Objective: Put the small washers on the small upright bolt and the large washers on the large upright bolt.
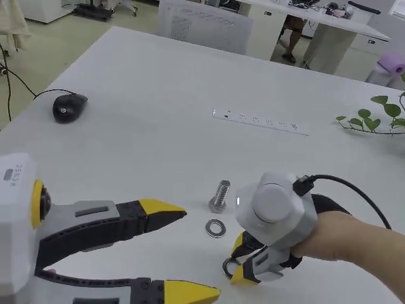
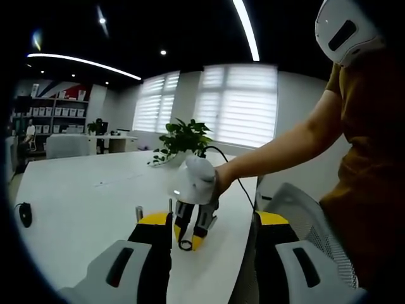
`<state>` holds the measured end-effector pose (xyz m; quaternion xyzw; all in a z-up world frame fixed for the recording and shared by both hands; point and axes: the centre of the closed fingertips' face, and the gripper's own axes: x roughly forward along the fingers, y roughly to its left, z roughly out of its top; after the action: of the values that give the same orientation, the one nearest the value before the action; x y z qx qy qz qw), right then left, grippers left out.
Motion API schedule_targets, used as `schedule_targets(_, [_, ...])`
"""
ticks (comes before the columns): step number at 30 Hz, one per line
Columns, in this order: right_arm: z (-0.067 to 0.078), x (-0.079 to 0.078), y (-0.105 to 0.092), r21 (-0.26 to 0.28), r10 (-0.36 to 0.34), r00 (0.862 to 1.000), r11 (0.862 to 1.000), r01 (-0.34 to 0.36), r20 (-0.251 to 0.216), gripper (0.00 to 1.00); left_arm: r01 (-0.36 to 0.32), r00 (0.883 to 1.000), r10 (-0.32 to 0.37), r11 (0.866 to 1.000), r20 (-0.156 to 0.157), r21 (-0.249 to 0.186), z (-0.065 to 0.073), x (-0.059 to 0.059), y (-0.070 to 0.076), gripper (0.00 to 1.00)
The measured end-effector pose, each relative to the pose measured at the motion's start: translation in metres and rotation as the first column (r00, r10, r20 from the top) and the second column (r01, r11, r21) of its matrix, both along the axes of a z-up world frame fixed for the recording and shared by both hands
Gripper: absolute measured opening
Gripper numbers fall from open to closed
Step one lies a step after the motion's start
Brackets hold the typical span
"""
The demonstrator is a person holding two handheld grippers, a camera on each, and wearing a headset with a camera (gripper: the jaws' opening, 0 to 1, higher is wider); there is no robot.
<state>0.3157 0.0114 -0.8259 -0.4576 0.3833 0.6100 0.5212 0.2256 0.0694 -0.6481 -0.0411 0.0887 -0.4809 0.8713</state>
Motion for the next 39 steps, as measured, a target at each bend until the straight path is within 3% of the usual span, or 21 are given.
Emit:
schedule_targets(4, [0.006, 0.001, -0.002, 0.006, 0.004, 1.000, 1.000, -0.004, 0.009, 0.21, 0.000, 1.000, 0.000, 1.000, -0.002, 0.007, -0.001, 0.001, -0.001, 0.51])
schedule_targets(14, [0.036, 0.018, 0.000, 0.036, 0.014, 0.999, 0.999, -0.016, 0.051, 0.21, -0.002, 1.000, 0.002, 1.000, -0.001, 0.010, -0.001, 0.003, -0.005, 0.51])
schedule_targets(27, [0.074, 0.061, 0.014, 0.078, 0.024, 0.990, 0.996, -0.035, 0.136, 0.22, -0.026, 1.000, 0.027, 0.999, -0.011, 0.018, -0.003, 0.006, -0.002, 0.51])
schedule_targets(39, [0.090, 0.095, 0.039, 0.096, 0.032, 0.984, 0.994, -0.050, 0.175, 0.22, -0.044, 0.999, 0.044, 0.999, -0.026, 0.014, -0.007, 0.008, 0.002, 0.51])
